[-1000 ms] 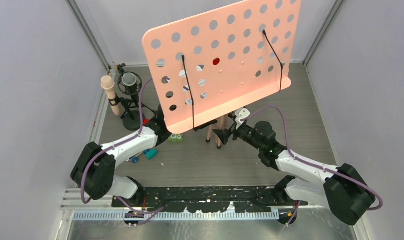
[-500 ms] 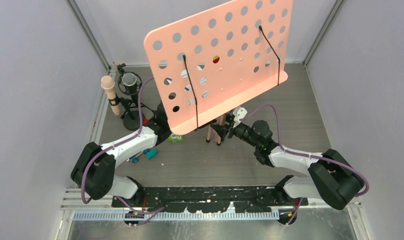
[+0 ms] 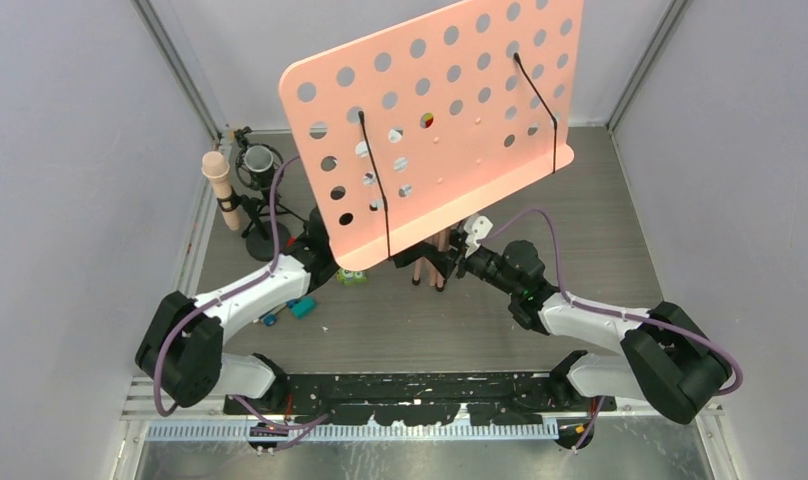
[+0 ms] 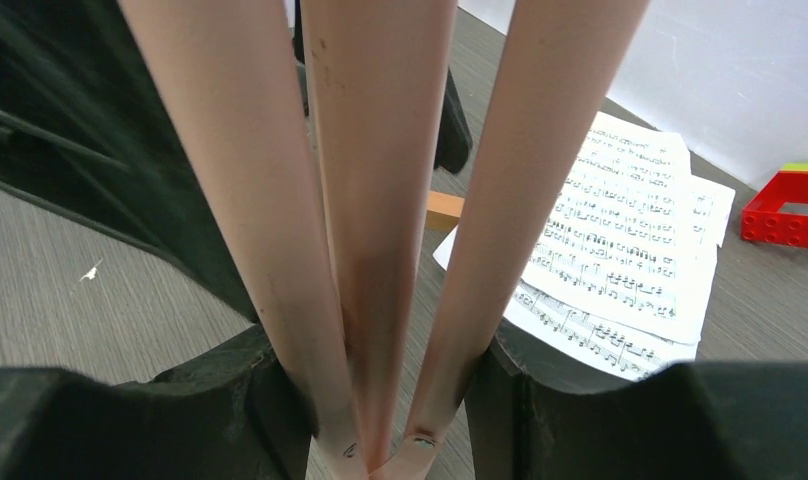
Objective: Pack up the instrument practice props
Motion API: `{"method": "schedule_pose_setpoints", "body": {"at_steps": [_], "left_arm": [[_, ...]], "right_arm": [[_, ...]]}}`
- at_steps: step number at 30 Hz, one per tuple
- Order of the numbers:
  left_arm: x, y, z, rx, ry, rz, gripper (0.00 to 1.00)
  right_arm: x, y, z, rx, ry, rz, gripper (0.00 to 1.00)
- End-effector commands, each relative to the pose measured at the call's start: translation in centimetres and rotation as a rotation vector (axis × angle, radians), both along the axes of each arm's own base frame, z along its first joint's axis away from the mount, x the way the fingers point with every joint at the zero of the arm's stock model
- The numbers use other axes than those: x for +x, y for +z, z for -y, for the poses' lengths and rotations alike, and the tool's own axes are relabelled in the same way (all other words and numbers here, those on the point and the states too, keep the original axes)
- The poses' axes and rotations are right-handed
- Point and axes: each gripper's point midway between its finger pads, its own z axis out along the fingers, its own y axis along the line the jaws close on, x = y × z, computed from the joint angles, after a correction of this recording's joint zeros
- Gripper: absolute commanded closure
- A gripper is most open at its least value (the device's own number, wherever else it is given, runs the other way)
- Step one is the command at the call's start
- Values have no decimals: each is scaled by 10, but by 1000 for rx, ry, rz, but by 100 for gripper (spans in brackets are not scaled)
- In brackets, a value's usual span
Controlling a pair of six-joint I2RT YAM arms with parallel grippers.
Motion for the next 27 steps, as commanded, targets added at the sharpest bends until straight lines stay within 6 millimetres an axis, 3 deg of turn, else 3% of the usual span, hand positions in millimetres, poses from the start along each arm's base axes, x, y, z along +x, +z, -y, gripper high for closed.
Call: {"method": "schedule_pose_setpoints", "body": {"at_steps": [1,9,15,19,25,27], "left_arm": [[-15,44,-1,-85,-25,89,26],[-36,56,-4,-167,-90,100,26],[-37,33,-14,-167,-27,64,37],[-43,-2,-26,-138,26,15,43],[-39,-46,-35,-134,114,-27,27],[-36,-53,-30,-136,121,-26,13]], "right_arm": [[8,32,4,33,-45,61,99],[9,41,10,115,-91,-17,100],[4,47,10,196,-88,-68,99],[2,49,10,198,-80,-52,100],[-2,53,11,202,-74,-37,100],[-2,55,11,210,-78,-34,99]]}}
